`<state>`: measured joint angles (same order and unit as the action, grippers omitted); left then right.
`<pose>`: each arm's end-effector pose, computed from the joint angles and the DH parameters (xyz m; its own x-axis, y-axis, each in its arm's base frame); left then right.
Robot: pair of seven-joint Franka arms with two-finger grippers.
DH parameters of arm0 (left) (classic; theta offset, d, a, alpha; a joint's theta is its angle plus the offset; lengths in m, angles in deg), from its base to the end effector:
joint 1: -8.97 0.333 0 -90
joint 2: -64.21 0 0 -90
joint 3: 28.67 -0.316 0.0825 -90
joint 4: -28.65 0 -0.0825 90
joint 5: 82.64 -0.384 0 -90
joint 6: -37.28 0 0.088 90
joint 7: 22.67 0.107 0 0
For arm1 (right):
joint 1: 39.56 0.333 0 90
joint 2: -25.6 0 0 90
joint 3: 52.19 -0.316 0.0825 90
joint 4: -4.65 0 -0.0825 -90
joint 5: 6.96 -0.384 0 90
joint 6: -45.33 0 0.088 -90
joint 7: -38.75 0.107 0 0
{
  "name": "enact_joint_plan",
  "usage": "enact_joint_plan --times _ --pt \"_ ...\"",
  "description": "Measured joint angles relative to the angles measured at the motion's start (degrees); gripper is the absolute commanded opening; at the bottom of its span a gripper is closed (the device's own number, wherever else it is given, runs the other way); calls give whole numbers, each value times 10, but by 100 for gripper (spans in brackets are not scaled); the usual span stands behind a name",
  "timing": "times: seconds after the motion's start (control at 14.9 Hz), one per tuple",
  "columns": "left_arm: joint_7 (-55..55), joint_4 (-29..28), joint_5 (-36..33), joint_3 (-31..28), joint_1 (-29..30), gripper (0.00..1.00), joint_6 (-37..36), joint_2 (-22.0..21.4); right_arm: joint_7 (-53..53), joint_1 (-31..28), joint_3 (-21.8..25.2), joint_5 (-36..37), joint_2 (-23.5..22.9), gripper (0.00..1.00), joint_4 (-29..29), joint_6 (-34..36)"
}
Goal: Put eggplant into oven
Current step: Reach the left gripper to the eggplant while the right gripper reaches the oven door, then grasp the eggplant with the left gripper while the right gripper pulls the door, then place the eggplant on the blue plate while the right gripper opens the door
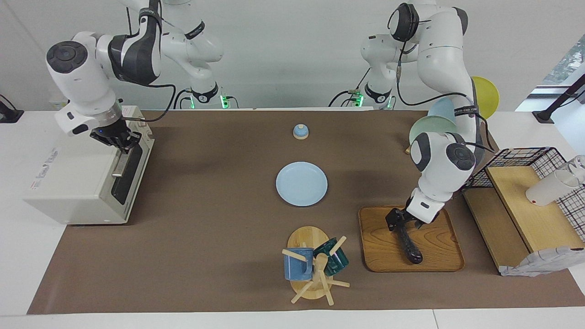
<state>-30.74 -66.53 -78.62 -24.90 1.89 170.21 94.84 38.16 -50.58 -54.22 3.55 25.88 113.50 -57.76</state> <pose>0.6807 -0.1261 0.3106 0.9941 0.0131 0.1080 0.0015 -0.9943 0.1065 0.5399 -0.1010 0.4917 0.9894 -0.1045 -0.1009 -0.0861 -0.9813 0.1721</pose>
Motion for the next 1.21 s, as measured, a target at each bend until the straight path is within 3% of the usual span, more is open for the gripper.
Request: enact_joint_plan --times 0.13,0.27,0.4,0.47,0.54,0.94,1.21 --pt "0 -19 0 1 -5 99 23 1 0 0 0 0 -1 0 14 -13" --pt "0 -26 0 1 -8 84 30 1 0 0 0 0 -1 0 30 -31" --pt "2 -26 0 -1 -8 26 31 0 0 0 -1 0 1 0 35 -36" --pt "5 -26 0 -2 -8 9 31 -1 0 0 -1 0 2 0 37 -39" --pt "11 -26 0 -3 -8 0 31 -2 0 1 -2 0 3 0 41 -44" --pt "9 -4 0 0 -9 0 -9 -10 54 43 -10 -30 7 0 82 -85" --pt "-65 -4 1 6 -44 0 -108 -79 75 72 -14 -61 -13 0 133 -164"
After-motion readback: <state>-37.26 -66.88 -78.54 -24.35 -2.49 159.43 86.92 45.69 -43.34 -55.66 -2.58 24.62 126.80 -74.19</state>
